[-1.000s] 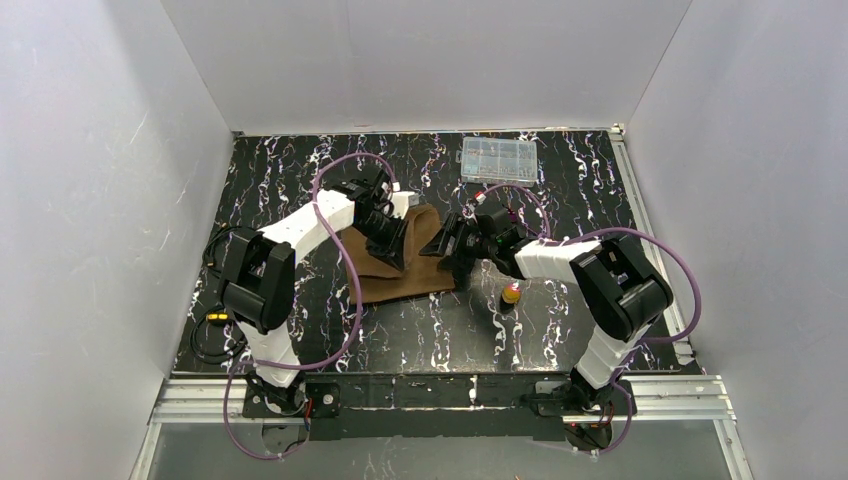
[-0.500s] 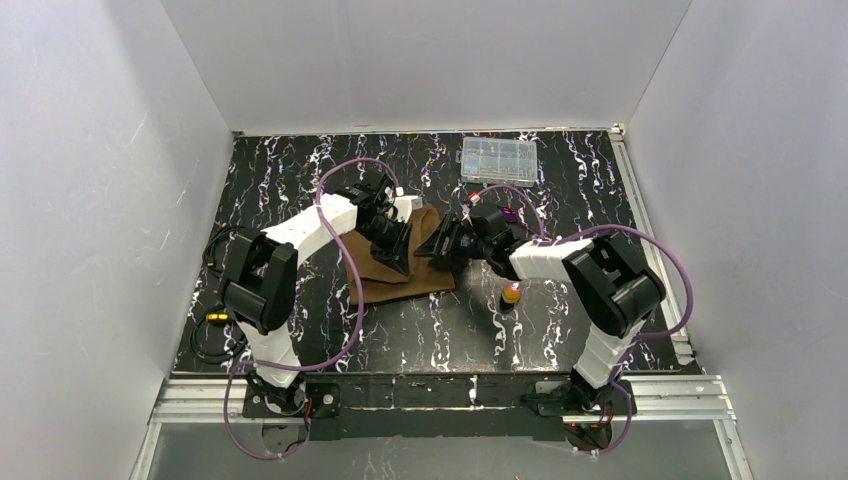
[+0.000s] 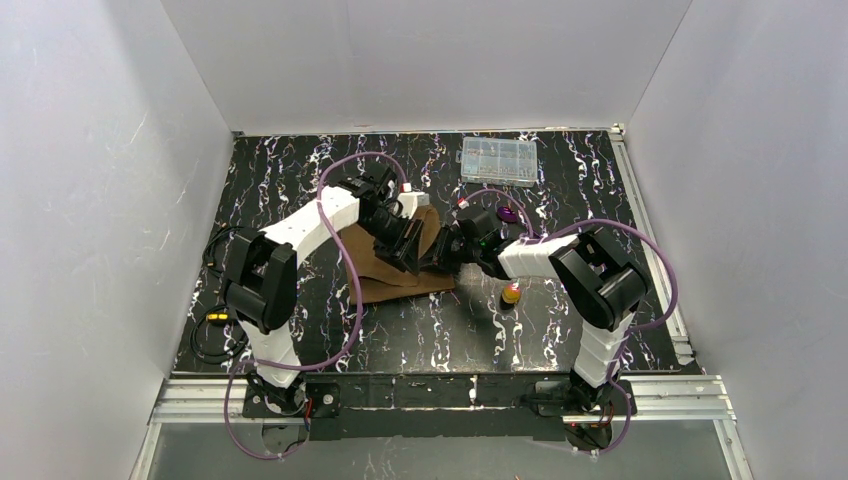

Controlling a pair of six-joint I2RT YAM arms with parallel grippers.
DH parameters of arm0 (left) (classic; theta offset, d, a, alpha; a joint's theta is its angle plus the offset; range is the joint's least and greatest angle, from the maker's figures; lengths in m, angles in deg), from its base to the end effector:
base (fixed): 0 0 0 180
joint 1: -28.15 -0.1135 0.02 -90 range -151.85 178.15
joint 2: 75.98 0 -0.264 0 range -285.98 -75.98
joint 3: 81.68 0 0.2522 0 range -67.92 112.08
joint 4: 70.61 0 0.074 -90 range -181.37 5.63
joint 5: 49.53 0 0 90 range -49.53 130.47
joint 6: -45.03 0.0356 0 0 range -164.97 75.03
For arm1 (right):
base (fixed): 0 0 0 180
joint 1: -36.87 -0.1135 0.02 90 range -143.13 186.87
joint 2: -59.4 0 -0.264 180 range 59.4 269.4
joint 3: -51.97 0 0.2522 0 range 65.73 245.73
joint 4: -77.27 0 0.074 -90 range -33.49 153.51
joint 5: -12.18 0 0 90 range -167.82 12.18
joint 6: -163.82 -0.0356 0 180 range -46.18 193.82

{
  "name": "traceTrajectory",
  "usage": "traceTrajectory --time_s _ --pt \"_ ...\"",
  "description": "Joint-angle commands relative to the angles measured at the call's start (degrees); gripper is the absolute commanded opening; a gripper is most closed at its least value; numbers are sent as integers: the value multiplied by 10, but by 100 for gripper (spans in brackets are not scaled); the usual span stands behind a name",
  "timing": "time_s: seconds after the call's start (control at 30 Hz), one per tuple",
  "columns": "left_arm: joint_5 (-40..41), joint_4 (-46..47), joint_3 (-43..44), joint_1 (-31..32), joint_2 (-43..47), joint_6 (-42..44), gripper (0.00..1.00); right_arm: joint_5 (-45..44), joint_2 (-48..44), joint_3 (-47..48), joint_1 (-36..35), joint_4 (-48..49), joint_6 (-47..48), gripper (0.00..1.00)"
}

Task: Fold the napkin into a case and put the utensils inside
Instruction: Fold the top corner of the square-folded napkin at the center of the board.

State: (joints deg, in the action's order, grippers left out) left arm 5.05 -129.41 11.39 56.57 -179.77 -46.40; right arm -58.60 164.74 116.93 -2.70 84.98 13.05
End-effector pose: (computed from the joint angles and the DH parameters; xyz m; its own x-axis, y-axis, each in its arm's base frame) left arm 0.3127 -0.1927 0.2265 -0.8378 0.4302 -0.3362 0.5455 0.6311 -0.5515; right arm 0.2797 0.2464 0.1466 -0.9145 0.3132 -0.2560 -0.0349 0.5693 0.8214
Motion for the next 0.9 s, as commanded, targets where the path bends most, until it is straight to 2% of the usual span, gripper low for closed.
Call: traceTrajectory --time_s 0.0,0.13,0.17,0.3,0.4,0.63,0.87 --pt "-25 -73 41 -22 27 45 46 -13 -25 17 1 -39 25 18" --pt "-31 -97 49 -49 32 77 46 -15 -26 15 1 -60 30 41" --pt "-25 -106 50 -53 30 92 46 -16 -27 12 0 -59 29 43" --pt "-25 -137 48 -75 15 154 46 -12 -21 10 0 -52 18 46" --pt "7 -150 35 -78 5 214 45 -2 -10 11 -1 -39 8 48" --pt "108 -91 -18 -73 22 308 45 4 -10 17 -2 -44 8 52" --pt "108 -25 -34 -27 62 372 45 24 -34 20 24 -57 18 53"
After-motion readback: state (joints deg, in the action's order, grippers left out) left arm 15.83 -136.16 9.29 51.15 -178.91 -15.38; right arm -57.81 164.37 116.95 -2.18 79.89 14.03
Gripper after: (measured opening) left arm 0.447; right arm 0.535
